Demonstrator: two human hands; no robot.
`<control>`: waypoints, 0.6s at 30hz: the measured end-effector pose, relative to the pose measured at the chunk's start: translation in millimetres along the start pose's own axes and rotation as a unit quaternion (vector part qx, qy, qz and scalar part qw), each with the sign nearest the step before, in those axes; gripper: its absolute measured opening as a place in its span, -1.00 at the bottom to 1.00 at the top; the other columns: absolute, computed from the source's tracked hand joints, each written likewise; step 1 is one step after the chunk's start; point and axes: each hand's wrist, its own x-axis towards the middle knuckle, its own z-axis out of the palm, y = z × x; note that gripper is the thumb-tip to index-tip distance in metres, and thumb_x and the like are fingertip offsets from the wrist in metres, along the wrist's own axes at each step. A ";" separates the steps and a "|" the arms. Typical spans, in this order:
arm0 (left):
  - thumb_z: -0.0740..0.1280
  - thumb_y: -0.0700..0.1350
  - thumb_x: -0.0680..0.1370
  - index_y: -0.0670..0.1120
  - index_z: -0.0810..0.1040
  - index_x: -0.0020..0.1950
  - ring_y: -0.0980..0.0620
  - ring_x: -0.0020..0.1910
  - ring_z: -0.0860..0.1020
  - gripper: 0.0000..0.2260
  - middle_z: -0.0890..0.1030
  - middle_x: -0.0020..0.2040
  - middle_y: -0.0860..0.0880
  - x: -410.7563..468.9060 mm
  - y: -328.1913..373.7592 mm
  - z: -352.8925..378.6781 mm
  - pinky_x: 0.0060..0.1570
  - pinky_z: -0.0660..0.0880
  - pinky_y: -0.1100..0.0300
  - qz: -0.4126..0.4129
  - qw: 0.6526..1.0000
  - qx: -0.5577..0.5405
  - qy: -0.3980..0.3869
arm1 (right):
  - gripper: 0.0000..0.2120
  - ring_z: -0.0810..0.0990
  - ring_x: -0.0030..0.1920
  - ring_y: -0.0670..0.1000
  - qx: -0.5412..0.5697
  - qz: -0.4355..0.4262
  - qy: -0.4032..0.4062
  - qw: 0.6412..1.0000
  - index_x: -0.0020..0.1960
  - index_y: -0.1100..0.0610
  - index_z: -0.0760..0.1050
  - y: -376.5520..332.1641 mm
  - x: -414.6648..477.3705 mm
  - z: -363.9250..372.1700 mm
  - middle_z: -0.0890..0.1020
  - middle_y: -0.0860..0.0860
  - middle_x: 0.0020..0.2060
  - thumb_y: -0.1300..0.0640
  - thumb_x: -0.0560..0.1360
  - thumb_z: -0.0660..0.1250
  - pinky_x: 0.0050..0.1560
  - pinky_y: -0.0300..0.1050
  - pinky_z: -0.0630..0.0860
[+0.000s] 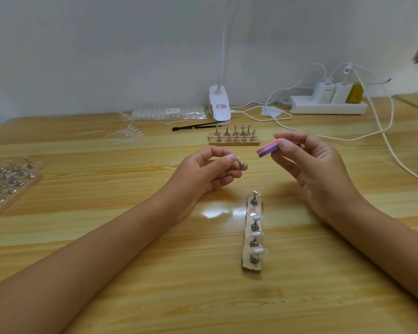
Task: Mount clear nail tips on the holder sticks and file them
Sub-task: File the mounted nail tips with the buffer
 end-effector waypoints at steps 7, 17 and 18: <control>0.45 0.06 0.40 -0.01 0.64 -0.14 0.19 0.07 0.62 -0.84 0.70 0.03 0.12 -7.9 -0.4 2.7 -0.01 0.54 0.36 0.050 0.984 0.167 0.021 | -0.78 0.66 -0.04 -0.07 -0.008 0.011 -0.010 1.000 0.02 0.07 0.65 1.5 4.6 -8.8 0.69 -0.04 -0.16 0.06 0.39 0.44 0.02 -0.25 0.57; 0.47 0.01 0.42 -0.02 0.66 -0.11 0.17 -0.09 0.50 -0.87 0.56 -0.10 0.09 -17.8 0.8 11.1 -0.08 0.46 0.25 0.168 0.935 0.306 -0.062 | -0.87 0.66 -0.03 -0.08 -0.034 0.024 -0.010 0.999 0.04 0.08 0.63 2.5 6.1 -10.3 0.69 -0.04 -0.13 0.18 0.51 0.38 -0.02 -0.26 0.57; 0.49 -0.02 0.43 -0.03 0.67 -0.11 0.21 -0.11 0.48 -0.88 0.54 -0.12 0.11 -18.2 -0.5 12.6 -0.11 0.44 0.26 0.170 0.933 0.311 -0.066 | -0.87 0.66 -0.03 -0.08 -0.036 0.023 -0.012 0.999 0.04 0.08 0.63 2.4 5.9 -10.2 0.69 -0.03 -0.13 0.18 0.50 0.38 -0.02 -0.26 0.58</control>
